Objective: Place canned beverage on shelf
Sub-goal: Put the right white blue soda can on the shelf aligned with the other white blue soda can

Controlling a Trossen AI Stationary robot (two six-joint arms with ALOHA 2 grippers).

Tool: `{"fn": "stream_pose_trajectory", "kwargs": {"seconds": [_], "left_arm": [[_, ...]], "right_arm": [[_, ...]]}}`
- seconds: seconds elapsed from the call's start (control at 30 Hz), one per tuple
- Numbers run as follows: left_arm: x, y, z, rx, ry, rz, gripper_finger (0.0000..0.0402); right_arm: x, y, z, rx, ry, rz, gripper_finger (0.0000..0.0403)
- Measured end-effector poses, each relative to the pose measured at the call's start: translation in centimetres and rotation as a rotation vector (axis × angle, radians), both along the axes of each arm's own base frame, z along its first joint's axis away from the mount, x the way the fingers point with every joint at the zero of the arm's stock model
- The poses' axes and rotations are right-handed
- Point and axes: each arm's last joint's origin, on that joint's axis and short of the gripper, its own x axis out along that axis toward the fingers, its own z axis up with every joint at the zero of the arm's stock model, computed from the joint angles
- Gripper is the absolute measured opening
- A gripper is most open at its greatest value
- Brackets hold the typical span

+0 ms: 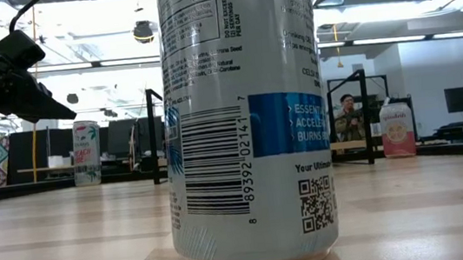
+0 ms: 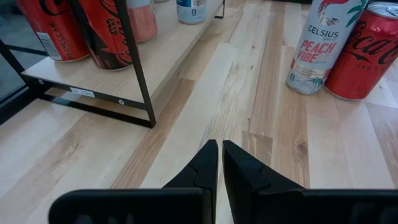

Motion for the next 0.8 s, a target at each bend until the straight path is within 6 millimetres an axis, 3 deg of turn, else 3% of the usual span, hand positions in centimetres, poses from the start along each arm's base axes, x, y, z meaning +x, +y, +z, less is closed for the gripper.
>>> {"fn": "stream_pose_trajectory", "kwargs": {"seconds": [0.2,0.67,0.8], "left_arm": [[0.0,0.0,0.0,0.0,0.0,0.0,0.0011],[0.0,0.0,0.0,0.0,0.0,0.0,0.0011],[0.0,0.0,0.0,0.0,0.0,0.0,0.0011]], "right_arm": [[0.8,1.0,-0.4,0.123,-0.049,-0.26,0.0342],[1.4,1.6,-0.9,0.006,-0.011,-0.404,0.0342],[2.2,1.4,-2.1,0.017,0.03,-0.402,0.0342]]}}
